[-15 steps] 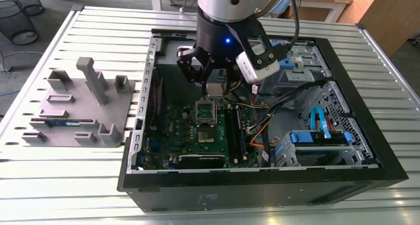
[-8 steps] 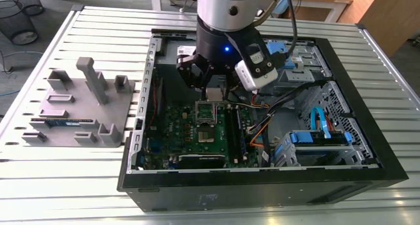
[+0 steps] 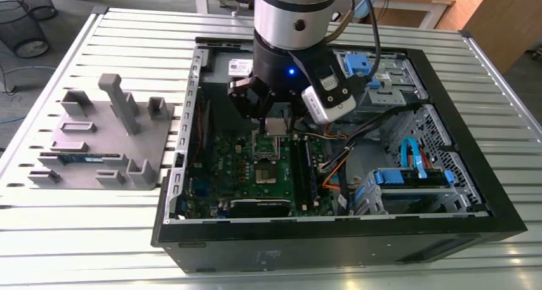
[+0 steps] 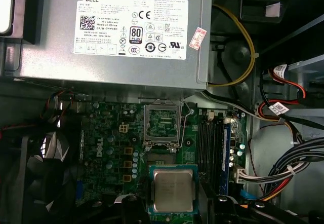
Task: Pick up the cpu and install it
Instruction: 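Place the cpu into insertion slot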
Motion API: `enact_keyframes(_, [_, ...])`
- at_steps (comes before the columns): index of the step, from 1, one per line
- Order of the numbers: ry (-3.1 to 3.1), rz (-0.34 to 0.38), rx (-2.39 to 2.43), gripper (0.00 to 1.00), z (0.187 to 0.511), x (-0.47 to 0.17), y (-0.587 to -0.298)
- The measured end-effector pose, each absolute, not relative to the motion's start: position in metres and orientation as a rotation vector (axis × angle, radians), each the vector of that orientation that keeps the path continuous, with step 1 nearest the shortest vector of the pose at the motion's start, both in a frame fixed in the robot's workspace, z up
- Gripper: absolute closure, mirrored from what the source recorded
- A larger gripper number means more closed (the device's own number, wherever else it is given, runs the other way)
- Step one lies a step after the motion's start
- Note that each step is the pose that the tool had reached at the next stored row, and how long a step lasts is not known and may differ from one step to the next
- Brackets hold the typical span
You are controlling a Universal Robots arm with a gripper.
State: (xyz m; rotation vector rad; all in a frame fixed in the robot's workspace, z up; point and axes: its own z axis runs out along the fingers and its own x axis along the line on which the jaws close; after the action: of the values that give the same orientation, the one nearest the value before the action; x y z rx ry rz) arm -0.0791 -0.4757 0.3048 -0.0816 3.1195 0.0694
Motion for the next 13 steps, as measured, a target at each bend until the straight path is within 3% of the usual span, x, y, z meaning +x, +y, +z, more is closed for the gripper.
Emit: enact_keyframes(13, [3.120, 0.057, -0.082, 0.53, 0.3042, -0.0790, -0.4758])
